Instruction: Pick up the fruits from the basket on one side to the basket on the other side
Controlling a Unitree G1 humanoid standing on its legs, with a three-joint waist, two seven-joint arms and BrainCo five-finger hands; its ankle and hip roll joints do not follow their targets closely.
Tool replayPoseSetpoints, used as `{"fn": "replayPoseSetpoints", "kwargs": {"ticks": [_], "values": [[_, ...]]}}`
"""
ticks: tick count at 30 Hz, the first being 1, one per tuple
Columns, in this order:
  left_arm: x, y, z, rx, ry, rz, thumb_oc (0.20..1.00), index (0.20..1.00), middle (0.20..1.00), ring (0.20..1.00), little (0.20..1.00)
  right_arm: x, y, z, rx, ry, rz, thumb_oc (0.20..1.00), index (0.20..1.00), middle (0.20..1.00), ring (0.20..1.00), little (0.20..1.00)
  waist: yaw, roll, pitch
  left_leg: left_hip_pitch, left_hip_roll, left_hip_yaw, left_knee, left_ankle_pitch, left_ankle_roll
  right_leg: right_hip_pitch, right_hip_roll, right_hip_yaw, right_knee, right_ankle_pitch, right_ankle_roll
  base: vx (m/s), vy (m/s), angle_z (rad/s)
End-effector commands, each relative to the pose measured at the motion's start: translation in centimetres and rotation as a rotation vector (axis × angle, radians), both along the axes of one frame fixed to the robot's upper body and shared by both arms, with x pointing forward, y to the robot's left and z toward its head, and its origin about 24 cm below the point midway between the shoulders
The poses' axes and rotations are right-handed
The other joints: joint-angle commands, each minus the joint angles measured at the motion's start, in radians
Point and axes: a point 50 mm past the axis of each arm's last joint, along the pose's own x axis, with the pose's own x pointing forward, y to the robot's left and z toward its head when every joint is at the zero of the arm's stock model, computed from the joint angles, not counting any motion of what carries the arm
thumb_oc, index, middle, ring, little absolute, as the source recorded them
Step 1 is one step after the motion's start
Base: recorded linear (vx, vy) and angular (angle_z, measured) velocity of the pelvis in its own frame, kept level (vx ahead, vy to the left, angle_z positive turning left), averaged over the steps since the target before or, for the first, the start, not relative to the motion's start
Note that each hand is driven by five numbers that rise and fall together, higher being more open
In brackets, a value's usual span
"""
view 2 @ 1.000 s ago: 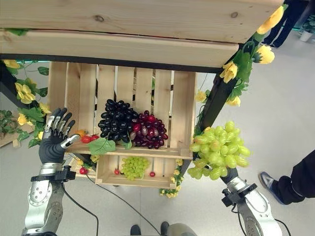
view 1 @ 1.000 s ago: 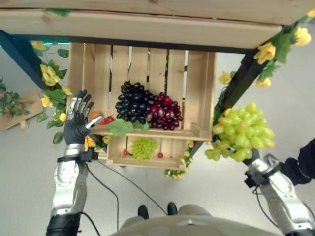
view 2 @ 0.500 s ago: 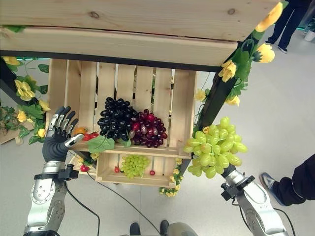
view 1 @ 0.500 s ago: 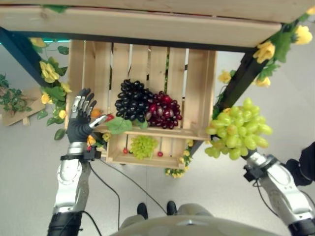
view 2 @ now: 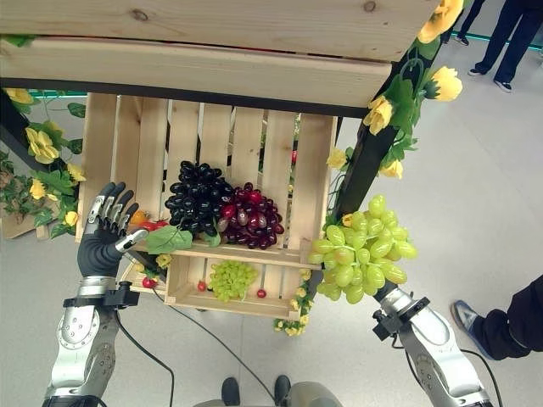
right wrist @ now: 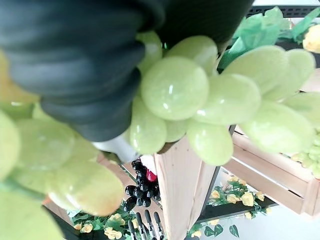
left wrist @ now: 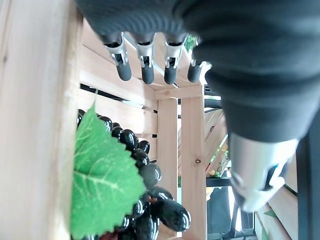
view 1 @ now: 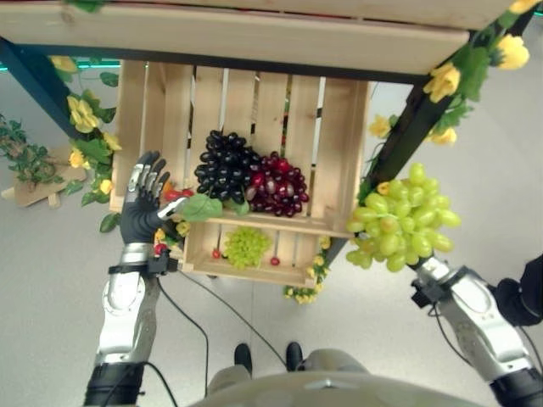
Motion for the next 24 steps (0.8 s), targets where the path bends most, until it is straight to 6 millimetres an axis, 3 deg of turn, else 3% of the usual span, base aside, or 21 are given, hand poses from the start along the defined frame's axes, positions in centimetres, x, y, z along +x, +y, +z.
{"fn": "replayPoseSetpoints", "kwargs": {"ticks": [1,10,24], "values": [[0.4,0.6,0.8,0.077,-0.018,0.007,1.000,1.000,1.000,1.000,1.000,0.5,3.1,4.5,0.147,-0.245,0.132,0.200,0.200,0.200,0.200,0.200,0.040,-0.087,-0.004,0.032,-0.031,0.017,0.058,-0.091,0.001,0.079,-0.096,0.061,-0.105,0.045,0.084,0.00,0.000,0.00],[-0.1,1.3,0.8,0.074,-0.020,0.024,1.000,1.000,1.000,1.000,1.000,-0.2,-0.9,5.4,0.086,-0.279,-0.024,0.200,0.200,0.200,0.200,0.200,0.023,-0.082,-0.010,0.036,-0.028,0.029,0.057,-0.095,-0.002,0.072,-0.092,0.071,-0.099,0.042,0.084,0.00,0.000,0.00],[-0.2,1.6,1.0,0.085,-0.021,0.026,1.000,1.000,1.000,1.000,1.000,-1.1,-2.3,4.7,0.058,-0.227,-0.059,0.200,0.200,0.200,0.200,0.200,0.003,-0.078,-0.012,0.042,-0.025,0.037,0.055,-0.097,-0.008,0.066,-0.087,0.078,-0.094,0.039,0.082,0.00,0.000,0.00]]}}
